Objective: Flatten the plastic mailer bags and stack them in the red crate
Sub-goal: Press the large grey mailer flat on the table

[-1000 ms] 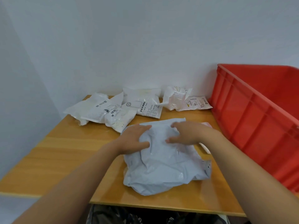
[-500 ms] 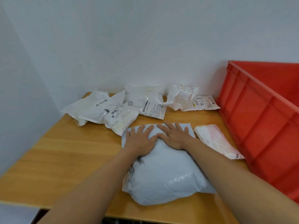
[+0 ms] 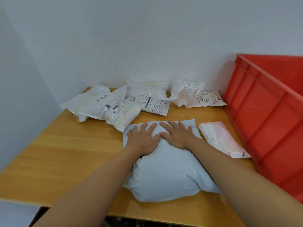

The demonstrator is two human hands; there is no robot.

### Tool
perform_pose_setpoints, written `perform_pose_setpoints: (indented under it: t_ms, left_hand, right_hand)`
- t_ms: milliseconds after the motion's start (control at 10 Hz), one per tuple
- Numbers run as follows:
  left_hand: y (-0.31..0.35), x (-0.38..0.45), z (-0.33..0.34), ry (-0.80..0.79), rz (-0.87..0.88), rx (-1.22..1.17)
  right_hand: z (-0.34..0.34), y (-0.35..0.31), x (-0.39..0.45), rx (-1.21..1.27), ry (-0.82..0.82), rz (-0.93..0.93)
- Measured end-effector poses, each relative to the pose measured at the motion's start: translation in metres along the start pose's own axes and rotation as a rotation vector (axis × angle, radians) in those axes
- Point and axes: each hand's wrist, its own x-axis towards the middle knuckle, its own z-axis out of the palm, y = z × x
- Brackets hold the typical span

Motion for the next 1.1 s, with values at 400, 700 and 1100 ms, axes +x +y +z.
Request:
perform_pose_setpoints:
  t_ms: [400, 700, 1100]
  left_hand:
    - [0.0024, -0.0003, 0.0002, -0.017, -0.013, 0.04]
    - [0.0028, -0.001, 0.0018, -0.001, -0.009, 0.053]
    - [0.0031, -0.0034, 0.0025, 0.0, -0.008, 0.049]
  right_hand:
    - [0.0049, 0.0006, 0.0023, -0.051, 0.005, 0.005]
    - [0.0066, 0.0009, 0.0041, -0.069, -0.002, 0.009]
    - [0.0094, 0.0016, 0.0049, -0.067, 0.004, 0.011]
